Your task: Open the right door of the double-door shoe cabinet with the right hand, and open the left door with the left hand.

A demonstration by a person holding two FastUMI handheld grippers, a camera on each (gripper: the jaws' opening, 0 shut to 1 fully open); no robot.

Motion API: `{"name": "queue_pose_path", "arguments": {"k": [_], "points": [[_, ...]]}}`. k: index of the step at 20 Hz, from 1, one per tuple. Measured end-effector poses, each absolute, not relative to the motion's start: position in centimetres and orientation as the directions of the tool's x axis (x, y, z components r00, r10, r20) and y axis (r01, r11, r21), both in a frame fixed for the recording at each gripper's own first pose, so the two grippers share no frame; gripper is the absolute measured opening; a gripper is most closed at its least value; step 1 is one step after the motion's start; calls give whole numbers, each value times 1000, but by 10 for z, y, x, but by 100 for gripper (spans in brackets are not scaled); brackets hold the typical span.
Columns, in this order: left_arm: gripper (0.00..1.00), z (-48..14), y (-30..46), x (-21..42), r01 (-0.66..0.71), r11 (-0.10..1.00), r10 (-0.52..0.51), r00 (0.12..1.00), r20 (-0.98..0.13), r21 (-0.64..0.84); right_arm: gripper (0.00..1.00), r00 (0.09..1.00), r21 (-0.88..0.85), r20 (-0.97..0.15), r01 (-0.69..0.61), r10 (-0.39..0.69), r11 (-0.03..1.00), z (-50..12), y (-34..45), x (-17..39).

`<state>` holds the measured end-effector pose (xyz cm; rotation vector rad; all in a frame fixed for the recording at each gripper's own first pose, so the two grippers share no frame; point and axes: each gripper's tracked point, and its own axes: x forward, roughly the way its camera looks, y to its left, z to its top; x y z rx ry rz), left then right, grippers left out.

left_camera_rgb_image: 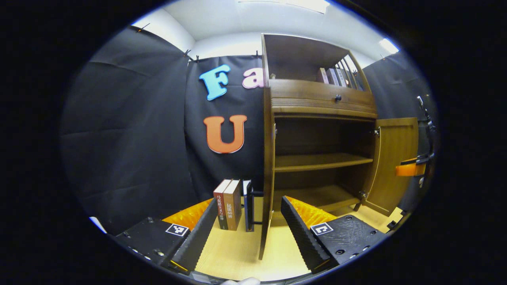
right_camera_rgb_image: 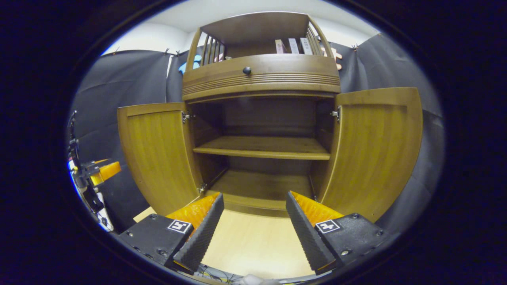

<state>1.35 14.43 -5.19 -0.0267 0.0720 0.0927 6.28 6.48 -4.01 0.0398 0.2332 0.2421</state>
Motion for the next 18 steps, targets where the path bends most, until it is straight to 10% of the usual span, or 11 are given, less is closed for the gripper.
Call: {"name": "queue_pose_path", "arguments": {"k": [18], "points": [[94,-22,-29,90,71,997,-71,997,-43,3,99,987,116,-161,10,9,993,-22,-19,48]]}}
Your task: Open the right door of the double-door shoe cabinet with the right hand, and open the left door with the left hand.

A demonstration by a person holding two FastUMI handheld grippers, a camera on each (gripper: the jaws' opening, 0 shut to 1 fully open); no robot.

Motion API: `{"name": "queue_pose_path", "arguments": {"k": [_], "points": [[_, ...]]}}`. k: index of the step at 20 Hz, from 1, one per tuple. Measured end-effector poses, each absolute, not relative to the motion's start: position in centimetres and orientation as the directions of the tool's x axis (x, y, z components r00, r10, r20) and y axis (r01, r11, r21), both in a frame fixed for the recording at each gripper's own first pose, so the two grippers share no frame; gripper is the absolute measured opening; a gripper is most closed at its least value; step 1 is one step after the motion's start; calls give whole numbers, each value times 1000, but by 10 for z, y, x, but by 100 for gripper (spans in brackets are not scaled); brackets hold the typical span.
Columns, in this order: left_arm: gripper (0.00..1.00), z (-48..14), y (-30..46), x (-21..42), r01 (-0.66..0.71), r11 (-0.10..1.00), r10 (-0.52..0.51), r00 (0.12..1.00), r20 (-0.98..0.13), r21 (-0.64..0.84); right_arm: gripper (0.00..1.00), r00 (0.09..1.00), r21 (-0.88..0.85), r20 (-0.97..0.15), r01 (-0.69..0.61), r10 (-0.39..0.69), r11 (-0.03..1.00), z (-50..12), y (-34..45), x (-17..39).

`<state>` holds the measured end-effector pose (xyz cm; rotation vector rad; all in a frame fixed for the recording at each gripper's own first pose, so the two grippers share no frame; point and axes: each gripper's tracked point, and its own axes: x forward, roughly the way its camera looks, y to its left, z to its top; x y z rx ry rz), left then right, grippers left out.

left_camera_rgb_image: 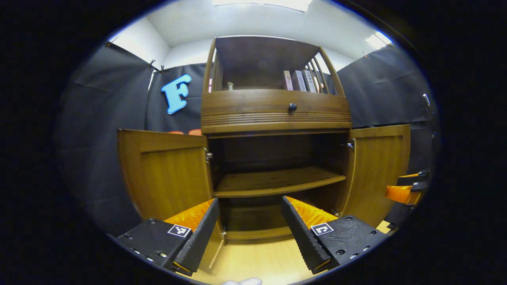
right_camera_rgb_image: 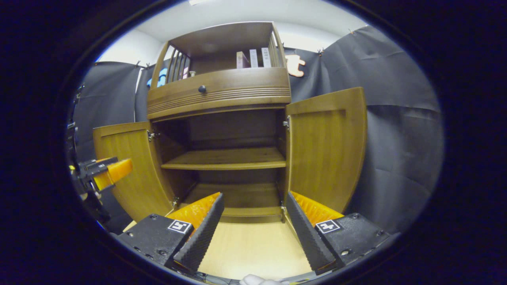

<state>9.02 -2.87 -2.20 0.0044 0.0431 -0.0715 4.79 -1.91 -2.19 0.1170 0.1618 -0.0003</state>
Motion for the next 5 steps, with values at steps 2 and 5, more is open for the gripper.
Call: {"name": "queue_pose_path", "arguments": {"k": [2,5], "points": [[95,-36,-39,93,75,997,-75,994,-76,4,99,988,123,-153,31,-12,992,-23,-25,45],[95,-52,-43,87,52,999,-53,994,-100,-8,100,988,123,-147,53,-35,991,-24,-31,43]]}}
